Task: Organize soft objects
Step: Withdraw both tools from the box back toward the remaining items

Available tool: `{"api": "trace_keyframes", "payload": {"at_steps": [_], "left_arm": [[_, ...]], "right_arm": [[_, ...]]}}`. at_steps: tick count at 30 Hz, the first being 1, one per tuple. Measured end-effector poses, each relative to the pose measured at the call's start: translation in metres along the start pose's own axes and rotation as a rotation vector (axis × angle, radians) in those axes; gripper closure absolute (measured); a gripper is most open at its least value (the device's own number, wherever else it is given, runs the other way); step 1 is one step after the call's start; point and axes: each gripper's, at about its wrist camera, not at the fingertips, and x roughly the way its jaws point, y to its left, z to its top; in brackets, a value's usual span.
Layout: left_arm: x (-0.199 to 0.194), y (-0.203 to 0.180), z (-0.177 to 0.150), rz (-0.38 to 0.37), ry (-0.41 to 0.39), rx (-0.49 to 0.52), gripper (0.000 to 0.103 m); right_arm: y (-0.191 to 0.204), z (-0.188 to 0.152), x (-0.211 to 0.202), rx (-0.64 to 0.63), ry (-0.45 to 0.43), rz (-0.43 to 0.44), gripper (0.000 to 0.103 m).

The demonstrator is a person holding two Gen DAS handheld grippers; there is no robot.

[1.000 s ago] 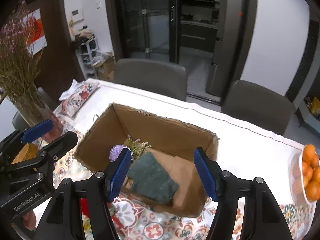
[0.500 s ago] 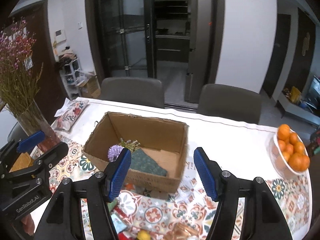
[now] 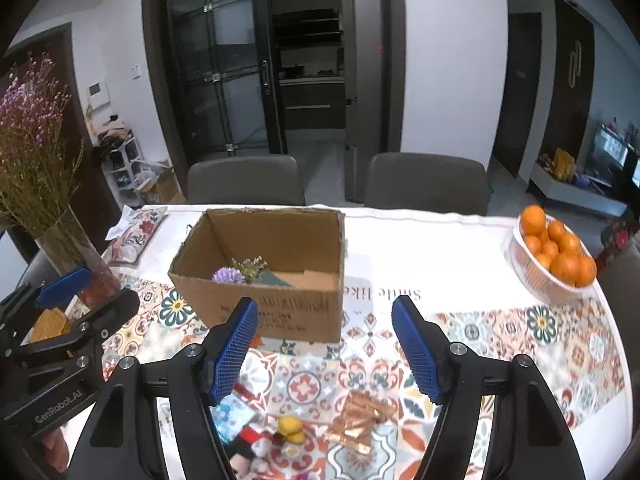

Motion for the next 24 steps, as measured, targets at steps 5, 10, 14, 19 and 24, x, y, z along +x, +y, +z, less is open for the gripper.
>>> {"api": "trace_keyframes", "payload": {"at_steps": [5,10,14,19,24], "left_arm": [[-0.005,-0.007,-0.012,-0.021,0.026,0.034,0.033],[-0.007,-0.014,-0.023,-0.033,0.054,0.063,0.033],[-0.006,-0.019,-0.032,-0.042,0.079,0.083,0.033],[-0.002,-0.025,-0.046,-0.052,0.12,0.097,0.033],[0.003,-0.029,-0.06,-0.07,0.166,0.092,0.033]], "right_arm": [[-0.011,-0.018,-0.006,0.064,0.013,-0.009,0.032],[-0.019,-0.033,-0.008,0.101,0.028,-0.016,0.032],[-0.023,-0.044,-0.008,0.116,0.038,-0.009,0.032],[-0.029,-0.059,-0.007,0.141,0.053,-0.011,0.032],[-0.031,-0.074,-0.002,0.161,0.082,-0.004,0.032]]}}
